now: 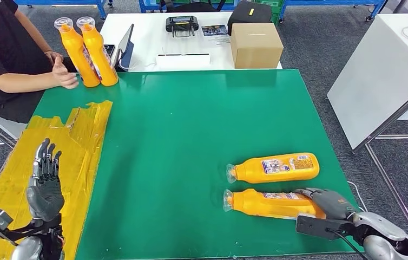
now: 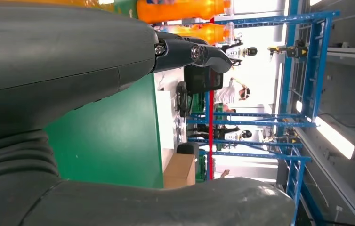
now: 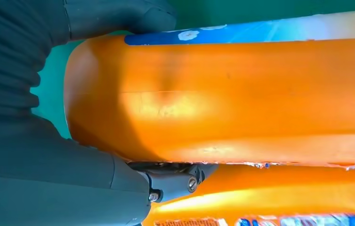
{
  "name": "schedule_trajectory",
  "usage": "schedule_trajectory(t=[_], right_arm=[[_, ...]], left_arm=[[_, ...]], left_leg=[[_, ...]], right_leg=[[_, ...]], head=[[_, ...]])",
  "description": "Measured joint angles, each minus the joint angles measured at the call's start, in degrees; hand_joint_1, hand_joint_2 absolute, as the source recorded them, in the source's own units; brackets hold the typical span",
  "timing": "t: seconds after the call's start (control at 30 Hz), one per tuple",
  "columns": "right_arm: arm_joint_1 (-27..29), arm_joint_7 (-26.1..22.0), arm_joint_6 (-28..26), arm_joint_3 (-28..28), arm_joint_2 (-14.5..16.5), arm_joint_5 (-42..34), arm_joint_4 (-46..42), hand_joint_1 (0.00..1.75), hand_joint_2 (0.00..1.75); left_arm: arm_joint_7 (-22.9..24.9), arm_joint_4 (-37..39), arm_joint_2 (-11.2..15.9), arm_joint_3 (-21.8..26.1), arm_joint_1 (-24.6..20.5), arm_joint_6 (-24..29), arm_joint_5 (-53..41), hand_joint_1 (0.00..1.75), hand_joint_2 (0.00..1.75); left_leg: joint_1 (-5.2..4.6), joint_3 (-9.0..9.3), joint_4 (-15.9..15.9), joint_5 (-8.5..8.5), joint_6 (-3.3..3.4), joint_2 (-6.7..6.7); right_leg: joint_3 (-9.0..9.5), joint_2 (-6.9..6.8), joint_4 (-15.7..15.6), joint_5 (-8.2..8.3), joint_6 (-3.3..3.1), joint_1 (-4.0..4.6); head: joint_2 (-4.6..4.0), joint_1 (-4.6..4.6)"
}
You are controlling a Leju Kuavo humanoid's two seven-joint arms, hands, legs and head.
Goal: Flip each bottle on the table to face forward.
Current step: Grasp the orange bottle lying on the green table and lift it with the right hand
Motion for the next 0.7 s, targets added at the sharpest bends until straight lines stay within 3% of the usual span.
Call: schedule_trajectory(t=[0.07, 0.13, 0.27, 0.37, 0.47, 0.7], right_arm=[[1.0, -3.3, -4.1, -0.8, 3.7, -0.7, 0.2, 1.75, 1.75], [2.1, -7.3, -8.3, -1.8, 9.8, -1.5, 0.4, 1.75, 1.75], [2.8, -12.8, -11.5, -3.3, 22.7, -4.3, 0.0, 1.75, 1.75], [1.9, -14.0, -11.5, -4.9, 30.4, -6.5, -0.7, 1.75, 1.75], [0.5, -14.5, -11.0, -5.6, 35.8, -8.0, -0.9, 1.75, 1.75], [-2.6, -14.4, -10.3, -5.8, 42.7, -8.6, -0.2, 1.75, 1.75]], left_arm=[[0.6, 0.1, -0.1, 0.0, 0.4, -0.3, 1.3, 0.0, 0.0], [1.9, -0.1, -0.4, 0.0, 1.1, -1.0, 3.1, 0.0, 0.0], [4.7, -0.8, -1.7, -0.1, 2.2, -2.6, 6.7, 0.0, 1.75], [7.2, -1.1, -2.6, -0.5, 2.8, -3.4, 9.2, 0.0, 1.75], [9.5, -1.4, -3.2, -1.7, 3.2, -4.2, 11.5, 0.0, 1.75], [13.6, -2.4, -3.8, -5.9, 4.9, -7.2, 15.8, 0.0, 1.75]], left_leg=[[0.06, 0.02, 0.0, 0.0, -0.01, 0.03], [0.1, 0.0, 0.0, 0.01, -0.02, 0.07], [0.17, -0.18, 0.0, 0.08, -0.11, 0.05], [0.24, -0.29, 0.0, 0.11, -0.15, 0.06], [0.23, -0.36, 0.0, 0.11, -0.15, 0.06], [0.09, -0.46, 0.0, 0.12, -0.13, 0.04]], right_leg=[[0.06, 0.01, 0.0, 0.01, -0.01, 0.09], [0.04, 0.03, 0.0, 0.05, -0.08, 0.16], [-0.16, 0.0, 0.1, 0.08, -0.18, 0.25], [-0.26, 0.0, 0.1, 0.07, -0.2, 0.31], [-0.33, 0.0, 0.1, 0.07, -0.2, 0.26], [-0.4, -0.01, 0.1, 0.08, -0.19, 0.09]], head=[[0.0, 0.02], [0.0, -0.01], [0.0, -0.06], [0.0, -0.02], [0.0, -0.02], [0.0, -0.01]])
